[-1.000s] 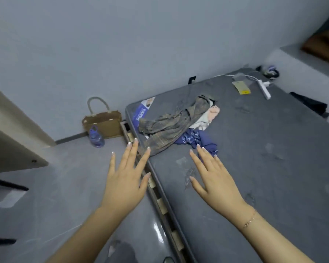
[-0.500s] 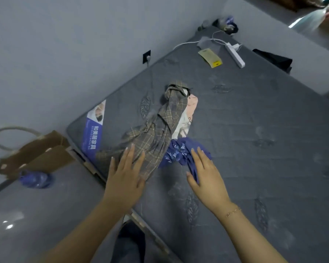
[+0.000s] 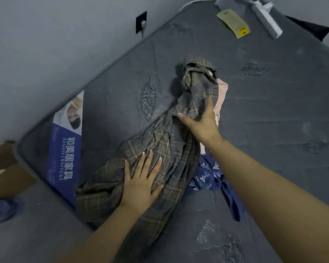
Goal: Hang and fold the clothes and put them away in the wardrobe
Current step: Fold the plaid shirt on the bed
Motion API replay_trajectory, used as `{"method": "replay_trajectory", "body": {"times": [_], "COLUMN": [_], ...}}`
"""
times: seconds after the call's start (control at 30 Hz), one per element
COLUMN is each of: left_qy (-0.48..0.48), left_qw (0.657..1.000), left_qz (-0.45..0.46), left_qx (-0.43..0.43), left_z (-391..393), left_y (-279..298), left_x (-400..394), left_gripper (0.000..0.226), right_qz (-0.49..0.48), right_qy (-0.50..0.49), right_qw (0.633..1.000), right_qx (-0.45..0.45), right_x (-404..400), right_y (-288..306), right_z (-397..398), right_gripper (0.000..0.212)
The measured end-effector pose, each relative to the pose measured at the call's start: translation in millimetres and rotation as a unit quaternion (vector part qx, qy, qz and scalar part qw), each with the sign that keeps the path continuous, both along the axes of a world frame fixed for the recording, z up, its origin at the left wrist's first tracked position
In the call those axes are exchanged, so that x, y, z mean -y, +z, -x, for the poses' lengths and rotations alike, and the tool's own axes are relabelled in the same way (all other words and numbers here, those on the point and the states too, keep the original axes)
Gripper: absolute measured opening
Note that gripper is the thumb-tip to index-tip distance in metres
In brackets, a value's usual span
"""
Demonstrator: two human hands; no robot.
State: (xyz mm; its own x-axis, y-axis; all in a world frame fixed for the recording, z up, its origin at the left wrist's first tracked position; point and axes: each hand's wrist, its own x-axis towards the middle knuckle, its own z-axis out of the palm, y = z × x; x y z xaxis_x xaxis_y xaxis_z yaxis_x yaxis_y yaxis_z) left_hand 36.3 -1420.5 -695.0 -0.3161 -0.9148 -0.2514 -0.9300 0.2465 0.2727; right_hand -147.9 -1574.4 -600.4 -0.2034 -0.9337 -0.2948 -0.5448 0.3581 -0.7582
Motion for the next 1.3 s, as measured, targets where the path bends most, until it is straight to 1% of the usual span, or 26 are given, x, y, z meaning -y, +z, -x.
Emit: {"method": "replay_trajectory", "body": {"times": [0.07,0.1,0.13,0.17,0.2,0.23,0.27,0.3,0.33,0.4,0.43,0.47,0.5,0.6,0.7,0.8,0.87,0.93,1.03,1.13,1.2,1.23,1.27,1.3], "left_qy": [-0.007,-0.008,-0.009,-0.008,-0.006,0.000,0.011,0.030,0.063,0.151,0.184,0.204,0.210,0.183,0.118,0.058,0.033,0.025,-0.027,-0.059,-0.051,-0.039,-0.023,0.000], "left_qw": [1.000,1.000,0.999,0.998,0.997,0.994,0.987,0.974,0.953,0.889,0.864,0.849,0.843,0.851,0.888,0.915,0.934,0.943,0.954,0.953,0.952,0.954,0.961,0.971], "left_qz": [0.002,-0.003,-0.010,-0.018,-0.029,-0.043,-0.065,-0.092,-0.116,-0.132,-0.123,-0.112,-0.105,-0.108,-0.101,-0.097,-0.081,-0.089,-0.133,-0.200,-0.239,-0.246,-0.234,-0.201], "left_qx": [-0.016,-0.027,-0.039,-0.053,-0.071,-0.104,-0.149,-0.204,-0.273,-0.412,-0.453,-0.474,-0.483,-0.480,-0.432,-0.388,-0.347,-0.320,-0.267,-0.219,-0.186,-0.168,-0.146,-0.128], "left_z": [-1.0,-2.5,-4.7,-7.9,-11.8,-15.9,-19.8,-23.1,-25.4,-27.0,-26.2,-24.1,-20.5,2.6,43.2,94.5,132.4,158.8,204.5,246.8,272.7,284.0,294.0,302.4], "left_y": [-4.4,-7.2,-9.6,-10.8,-10.5,-9.3,-5.9,-0.4,7.0,26.8,37.6,48.2,58.9,89.7,113.4,125.0,125.5,121.0,102.7,83.8,70.9,64.7,58.9,54.0], "left_x": [2.7,2.6,2.0,2.4,3.8,5.2,6.6,7.8,8.7,8.7,7.9,7.2,6.1,6.7,7.5,-0.9,-13.2,-22.6,-45.7,-72.1,-86.7,-92.1,-96.0,-98.1], "left_gripper": [0.072,0.072,0.072,0.072,0.072,0.072,0.071,0.069,0.066,0.060,0.057,0.057,0.057,0.053,0.045,0.039,0.043,0.048,0.049,0.054,0.066,0.074,0.082,0.087], "right_qz": [-0.018,-0.025,-0.024,-0.012,0.005,0.022,0.036,0.047,0.053,0.050,0.045,0.039,0.035,0.039,0.029,0.000,-0.027,-0.055,-0.106,-0.170,-0.204,-0.204,-0.192,-0.175], "right_qy": [-0.014,-0.018,-0.025,-0.036,-0.053,-0.075,-0.099,-0.120,-0.138,-0.167,-0.181,-0.197,-0.216,-0.283,-0.349,-0.397,-0.448,-0.479,-0.516,-0.522,-0.517,-0.522,-0.529,-0.532], "right_qw": [0.998,0.995,0.993,0.993,0.994,0.996,0.994,0.987,0.975,0.948,0.933,0.918,0.902,0.866,0.833,0.819,0.804,0.799,0.792,0.789,0.786,0.781,0.778,0.780], "right_qx": [-0.062,-0.093,-0.109,-0.112,-0.093,-0.049,0.020,0.098,0.169,0.267,0.306,0.343,0.371,0.411,0.428,0.414,0.390,0.360,0.308,0.274,0.272,0.275,0.280,0.281], "right_x": [16.6,20.2,22.1,22.6,22.2,19.9,14.5,6.8,-3.1,-30.1,-47.5,-67.5,-89.7,-163.4,-236.9,-305.3,-349.8,-382.5,-436.5,-480.9,-496.1,-499.4,-500.6,-497.9], "right_y": [-16.2,-22.1,-26.0,-27.2,-25.4,-21.6,-16.3,-8.9,1.6,26.0,37.9,49.5,59.3,81.1,91.4,93.2,84.8,68.0,38.0,6.1,-12.0,-20.9,-29.6,-36.8], "right_z": [-6.6,-7.9,-8.1,-7.5,-5.7,-3.3,-0.5,1.9,4.7,14.7,22.8,31.9,42.2,71.6,96.3,119.7,139.4,154.4,177.7,194.6,206.4,213.1,220.9,229.1], "right_gripper": [0.112,0.108,0.097,0.078,0.057,0.039,0.027,0.021,0.022,0.019,0.017,0.017,0.018,0.023,0.032,0.032,0.031,0.031,0.025,0.022,0.026,0.023,0.018,0.019]}}
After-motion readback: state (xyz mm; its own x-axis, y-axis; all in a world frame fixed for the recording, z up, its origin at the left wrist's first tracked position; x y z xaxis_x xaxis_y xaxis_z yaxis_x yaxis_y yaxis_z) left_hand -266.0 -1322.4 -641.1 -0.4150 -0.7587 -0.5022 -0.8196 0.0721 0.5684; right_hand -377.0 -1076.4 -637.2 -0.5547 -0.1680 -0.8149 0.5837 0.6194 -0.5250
